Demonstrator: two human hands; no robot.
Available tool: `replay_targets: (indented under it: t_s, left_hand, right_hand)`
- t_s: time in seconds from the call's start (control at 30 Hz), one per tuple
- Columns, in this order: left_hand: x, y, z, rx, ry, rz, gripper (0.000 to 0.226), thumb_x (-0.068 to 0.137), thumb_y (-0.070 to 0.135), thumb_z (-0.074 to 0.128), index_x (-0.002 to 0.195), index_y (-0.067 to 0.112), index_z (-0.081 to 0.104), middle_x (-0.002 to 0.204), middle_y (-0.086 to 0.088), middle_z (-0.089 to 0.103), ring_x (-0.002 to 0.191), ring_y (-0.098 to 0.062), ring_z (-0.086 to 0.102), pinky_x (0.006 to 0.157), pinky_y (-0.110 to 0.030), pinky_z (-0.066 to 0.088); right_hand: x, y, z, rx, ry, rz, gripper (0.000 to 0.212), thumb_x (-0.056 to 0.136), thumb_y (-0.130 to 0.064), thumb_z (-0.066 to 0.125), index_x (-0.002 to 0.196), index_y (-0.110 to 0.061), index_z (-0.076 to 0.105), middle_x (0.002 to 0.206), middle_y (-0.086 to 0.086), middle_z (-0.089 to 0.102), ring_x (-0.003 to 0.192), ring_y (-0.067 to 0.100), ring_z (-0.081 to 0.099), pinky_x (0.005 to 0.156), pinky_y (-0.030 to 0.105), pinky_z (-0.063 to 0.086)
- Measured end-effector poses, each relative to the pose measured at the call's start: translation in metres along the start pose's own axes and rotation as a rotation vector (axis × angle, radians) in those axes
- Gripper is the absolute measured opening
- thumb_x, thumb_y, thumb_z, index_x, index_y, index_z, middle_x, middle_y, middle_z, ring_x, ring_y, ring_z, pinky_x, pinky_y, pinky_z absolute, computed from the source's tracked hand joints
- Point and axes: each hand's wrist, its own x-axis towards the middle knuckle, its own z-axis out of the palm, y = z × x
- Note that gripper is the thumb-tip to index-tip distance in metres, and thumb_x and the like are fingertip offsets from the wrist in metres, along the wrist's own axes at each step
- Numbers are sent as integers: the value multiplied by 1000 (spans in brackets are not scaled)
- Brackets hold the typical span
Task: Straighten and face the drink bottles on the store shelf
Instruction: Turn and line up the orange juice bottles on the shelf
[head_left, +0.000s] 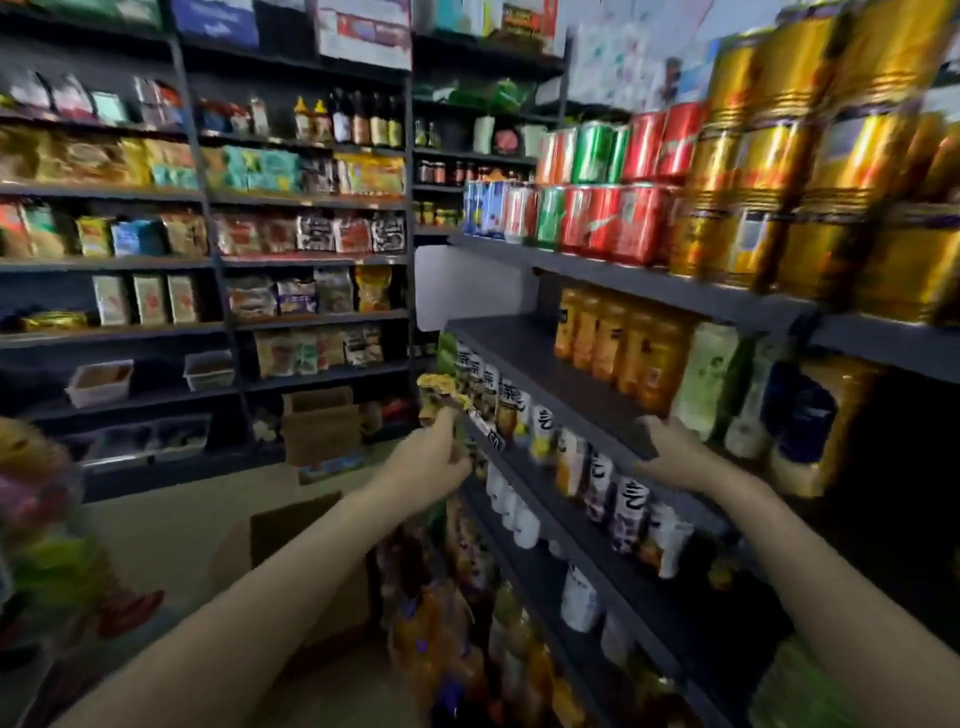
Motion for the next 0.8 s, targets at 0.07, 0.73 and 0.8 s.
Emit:
replay_targets:
  t_s: [0.07, 0.73, 0.8]
  left_hand:
    - [47, -18, -9, 4, 8, 45, 51, 92, 21, 53, 136, 13, 29, 108, -6, 63, 96, -22, 61, 81, -36, 52]
    - [485, -133, 65, -330, -297, 166, 58, 91, 18, 58, 137, 1, 28, 124, -18, 54, 115, -34, 51, 89, -37, 42]
    - [503, -124, 81, -311, -339, 243, 61, 91, 18, 57, 140, 3, 24, 121, -16, 57, 113, -33, 52, 86, -34, 41]
  right_hand:
    - [45, -20, 2, -19, -5, 0, 70, 93, -37, 56, 148, -13, 18, 147, 18, 25, 133, 37, 32, 105, 40, 35]
    - [309, -50, 38, 536, 552, 561, 79, 87, -24, 68, 149, -13, 20, 150, 6, 32, 137, 27, 31, 109, 28, 24]
    - [326, -47, 41, 520, 642, 586, 77, 86, -23, 68, 148, -11, 23, 145, 10, 39, 133, 30, 38, 107, 31, 29]
